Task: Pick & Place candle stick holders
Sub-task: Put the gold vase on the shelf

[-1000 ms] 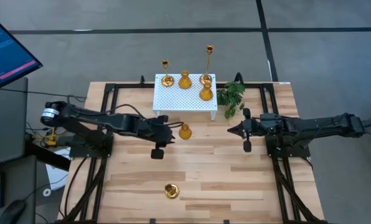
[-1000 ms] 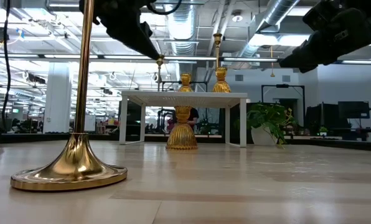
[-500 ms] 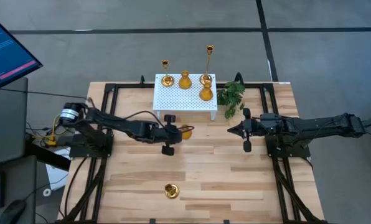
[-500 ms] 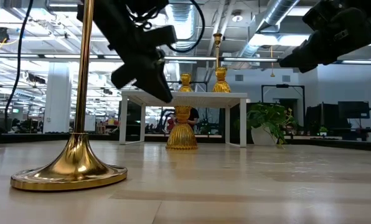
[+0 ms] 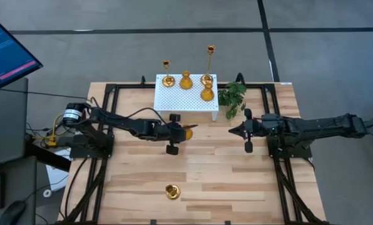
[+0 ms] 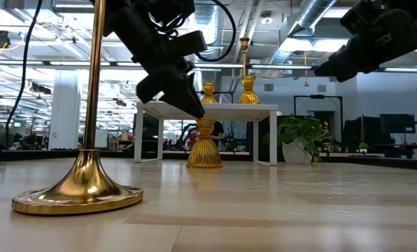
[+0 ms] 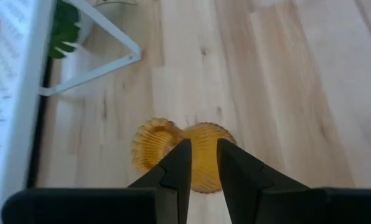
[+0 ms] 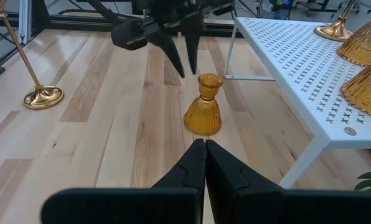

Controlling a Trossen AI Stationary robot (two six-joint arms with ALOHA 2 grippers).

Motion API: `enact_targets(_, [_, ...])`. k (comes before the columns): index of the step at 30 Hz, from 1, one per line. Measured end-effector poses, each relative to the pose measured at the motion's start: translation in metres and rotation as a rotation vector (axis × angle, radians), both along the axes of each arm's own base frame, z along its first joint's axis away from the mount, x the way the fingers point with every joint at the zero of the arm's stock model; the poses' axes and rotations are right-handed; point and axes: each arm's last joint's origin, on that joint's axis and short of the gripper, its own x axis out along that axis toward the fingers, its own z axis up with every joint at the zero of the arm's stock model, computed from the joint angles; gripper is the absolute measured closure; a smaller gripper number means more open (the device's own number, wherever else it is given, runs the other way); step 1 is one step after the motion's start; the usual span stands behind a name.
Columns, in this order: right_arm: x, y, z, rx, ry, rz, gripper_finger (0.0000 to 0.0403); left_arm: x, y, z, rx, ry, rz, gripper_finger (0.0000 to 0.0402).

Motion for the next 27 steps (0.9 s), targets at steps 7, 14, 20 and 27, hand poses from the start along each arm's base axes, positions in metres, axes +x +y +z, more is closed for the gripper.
enact_targets(7, [0.000, 0.000, 0.000, 0.008, 0.004, -0.002, 0.0403, 0.002, 0.010, 0.002, -0.004, -0.023, -0.007, 0.0325])
enact_targets(14, [0.000, 0.000, -0.001, 0.008, 0.006, -0.002, 0.0403, 0.003, 0.018, 0.002, -0.067, -0.029, -0.015, 0.0325])
enact_targets(20, [0.000, 0.000, -0.001, 0.008, 0.006, -0.002, 0.0403, 0.009, 0.021, -0.009, -0.080, -0.008, 0.013, 0.0325])
enact_targets(27, [0.000, 0.000, -0.001, 0.008, 0.005, -0.002, 0.0403, 0.011, 0.021, -0.018, -0.078, -0.026, 0.018, 0.0325])
